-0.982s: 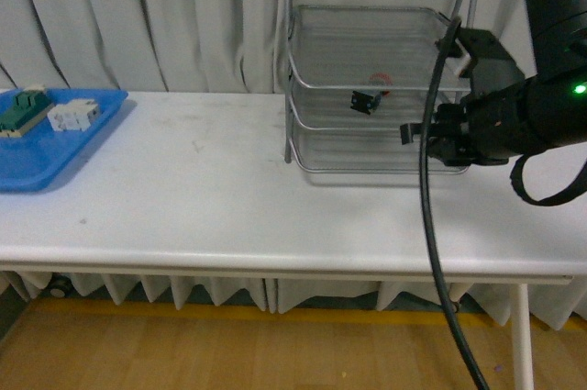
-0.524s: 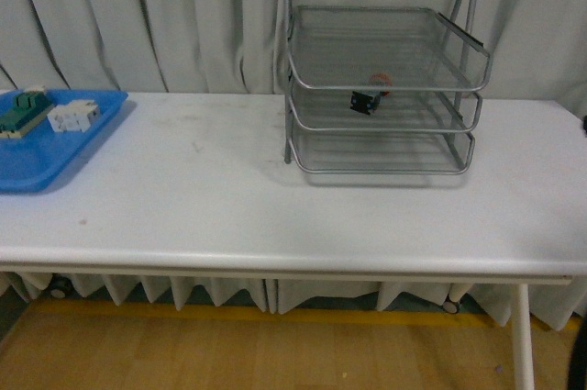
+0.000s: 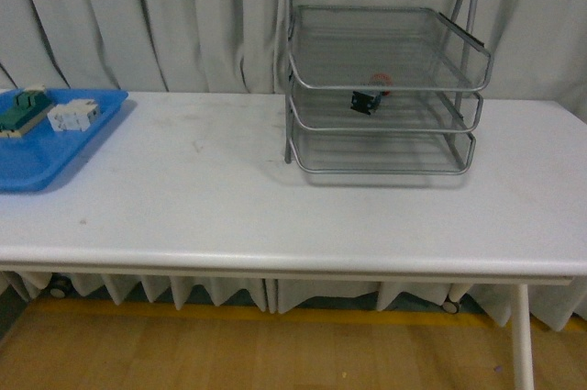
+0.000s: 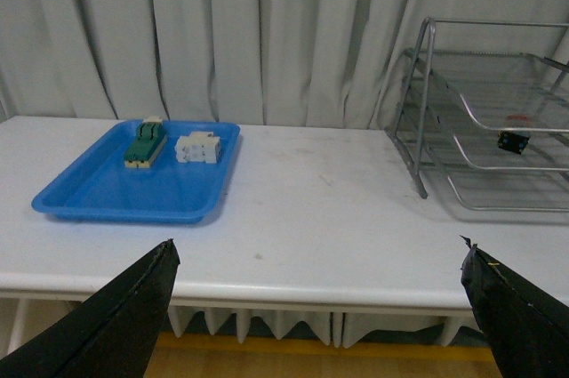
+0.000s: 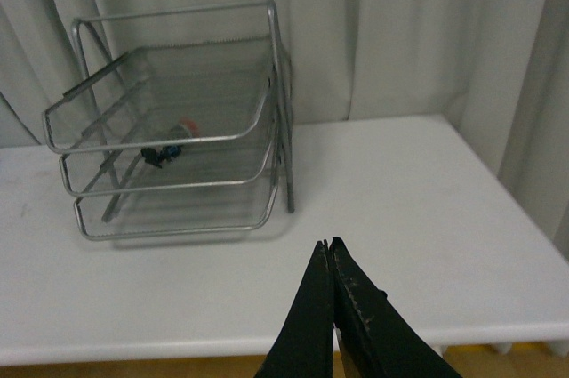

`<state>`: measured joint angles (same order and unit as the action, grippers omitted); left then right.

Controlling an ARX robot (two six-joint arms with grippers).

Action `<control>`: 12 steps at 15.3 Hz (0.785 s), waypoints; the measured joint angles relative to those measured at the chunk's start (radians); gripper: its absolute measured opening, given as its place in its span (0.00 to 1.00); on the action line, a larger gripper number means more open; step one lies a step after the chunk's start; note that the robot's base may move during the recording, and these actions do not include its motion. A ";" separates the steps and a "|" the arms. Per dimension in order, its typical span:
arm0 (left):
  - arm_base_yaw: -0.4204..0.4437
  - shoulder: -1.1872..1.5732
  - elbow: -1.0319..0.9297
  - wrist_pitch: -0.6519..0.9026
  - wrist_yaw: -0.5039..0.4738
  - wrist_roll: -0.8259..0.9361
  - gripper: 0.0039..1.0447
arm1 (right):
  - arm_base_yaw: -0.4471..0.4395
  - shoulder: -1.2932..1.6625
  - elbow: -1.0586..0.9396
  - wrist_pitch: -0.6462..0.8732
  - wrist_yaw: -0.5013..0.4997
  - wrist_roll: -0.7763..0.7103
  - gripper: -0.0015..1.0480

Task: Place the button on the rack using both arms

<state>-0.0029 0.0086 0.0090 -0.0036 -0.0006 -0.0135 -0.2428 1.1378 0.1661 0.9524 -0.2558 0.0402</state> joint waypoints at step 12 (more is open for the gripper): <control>0.000 0.000 0.000 0.000 0.000 0.000 0.94 | 0.246 -0.621 -0.155 -0.443 0.254 -0.034 0.02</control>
<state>-0.0029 0.0086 0.0090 -0.0032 -0.0002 -0.0135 0.0032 0.5163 0.0109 0.5098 -0.0017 0.0059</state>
